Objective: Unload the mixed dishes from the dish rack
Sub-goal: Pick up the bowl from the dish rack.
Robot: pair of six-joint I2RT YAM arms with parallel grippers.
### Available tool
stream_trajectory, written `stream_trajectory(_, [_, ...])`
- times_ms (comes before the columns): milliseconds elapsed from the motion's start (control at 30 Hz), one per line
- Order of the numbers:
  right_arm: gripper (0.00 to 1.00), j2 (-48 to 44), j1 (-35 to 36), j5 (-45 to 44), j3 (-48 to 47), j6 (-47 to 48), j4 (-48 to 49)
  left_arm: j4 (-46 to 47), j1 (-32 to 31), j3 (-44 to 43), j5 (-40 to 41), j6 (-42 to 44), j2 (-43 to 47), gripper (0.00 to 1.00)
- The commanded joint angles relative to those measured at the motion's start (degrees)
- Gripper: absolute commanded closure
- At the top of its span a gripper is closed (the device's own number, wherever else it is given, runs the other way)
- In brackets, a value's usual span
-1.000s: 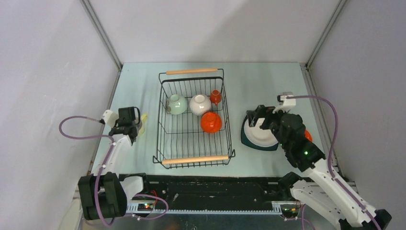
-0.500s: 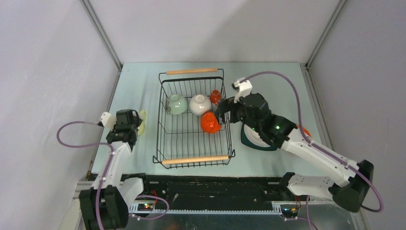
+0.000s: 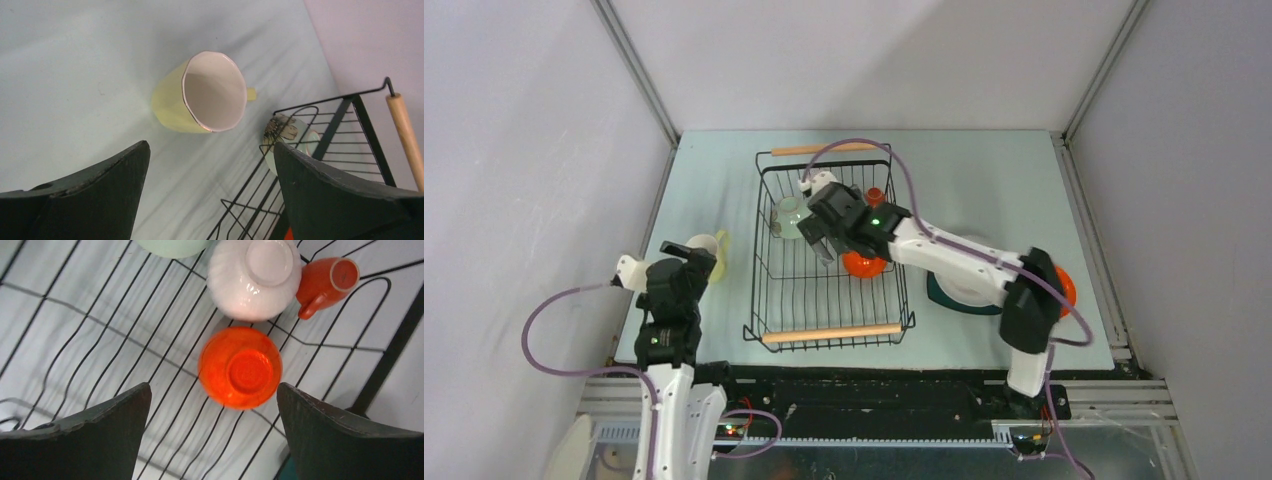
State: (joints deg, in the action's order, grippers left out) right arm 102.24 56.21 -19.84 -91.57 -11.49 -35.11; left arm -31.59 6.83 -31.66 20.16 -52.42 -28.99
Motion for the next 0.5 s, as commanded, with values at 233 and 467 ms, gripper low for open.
stream_trajectory(233, [0.01,18.9,-2.0,-4.5,-18.9,6.2,-14.1,-4.5,0.3,1.6,-5.7,3.7,7.7,0.00])
stream_trajectory(467, [0.00,25.3,-3.0,-5.2,-21.8,9.7,-17.0,-3.8,0.4,1.7,-6.7,4.2,5.3,0.00])
